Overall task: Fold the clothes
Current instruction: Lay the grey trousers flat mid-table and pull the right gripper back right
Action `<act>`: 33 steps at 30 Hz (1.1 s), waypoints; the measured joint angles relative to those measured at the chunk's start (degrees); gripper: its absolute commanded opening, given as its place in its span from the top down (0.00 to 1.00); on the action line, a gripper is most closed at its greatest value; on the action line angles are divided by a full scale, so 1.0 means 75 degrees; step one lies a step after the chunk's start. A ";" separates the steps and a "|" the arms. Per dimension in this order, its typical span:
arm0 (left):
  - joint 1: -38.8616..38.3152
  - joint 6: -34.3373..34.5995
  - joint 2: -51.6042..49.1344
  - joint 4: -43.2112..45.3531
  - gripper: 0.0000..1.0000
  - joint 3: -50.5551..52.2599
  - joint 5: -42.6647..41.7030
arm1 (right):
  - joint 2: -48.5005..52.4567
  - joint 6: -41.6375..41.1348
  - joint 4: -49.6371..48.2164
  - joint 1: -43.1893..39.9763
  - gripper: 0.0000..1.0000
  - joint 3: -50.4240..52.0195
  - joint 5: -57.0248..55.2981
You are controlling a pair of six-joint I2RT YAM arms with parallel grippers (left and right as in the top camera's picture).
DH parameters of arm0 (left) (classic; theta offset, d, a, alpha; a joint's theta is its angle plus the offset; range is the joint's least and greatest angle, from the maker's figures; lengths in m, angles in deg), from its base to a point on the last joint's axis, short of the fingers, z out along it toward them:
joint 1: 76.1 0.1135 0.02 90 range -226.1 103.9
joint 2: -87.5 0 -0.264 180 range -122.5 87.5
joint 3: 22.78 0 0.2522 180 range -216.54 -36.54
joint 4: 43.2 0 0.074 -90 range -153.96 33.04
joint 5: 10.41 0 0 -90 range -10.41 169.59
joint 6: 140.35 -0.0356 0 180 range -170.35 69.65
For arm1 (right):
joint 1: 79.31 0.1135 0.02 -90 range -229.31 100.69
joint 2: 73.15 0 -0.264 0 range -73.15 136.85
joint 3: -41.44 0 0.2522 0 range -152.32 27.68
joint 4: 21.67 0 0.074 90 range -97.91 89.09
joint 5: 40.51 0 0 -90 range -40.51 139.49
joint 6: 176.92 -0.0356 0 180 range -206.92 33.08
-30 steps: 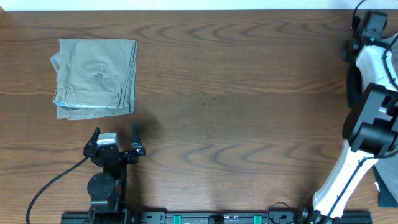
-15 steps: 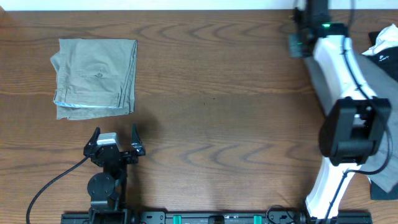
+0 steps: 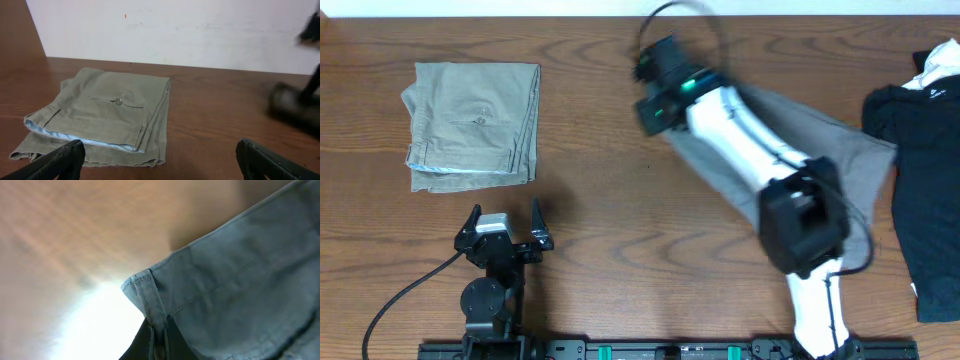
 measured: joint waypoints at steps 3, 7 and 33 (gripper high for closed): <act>0.0000 0.0000 0.0000 0.0000 0.02 0.0000 0.0000 | 0.0303 -0.0017 0.0003 0.0580 0.94 0.0000 0.0038; 0.0000 0.0000 0.0000 0.0000 0.02 0.0000 0.0000 | 0.0519 -0.0044 0.0012 0.1116 0.97 0.0000 0.0076; 0.0000 0.0000 0.0000 0.0000 0.02 0.0000 0.0000 | -0.2224 -0.0245 0.3806 -0.1105 0.40 -0.0087 0.0895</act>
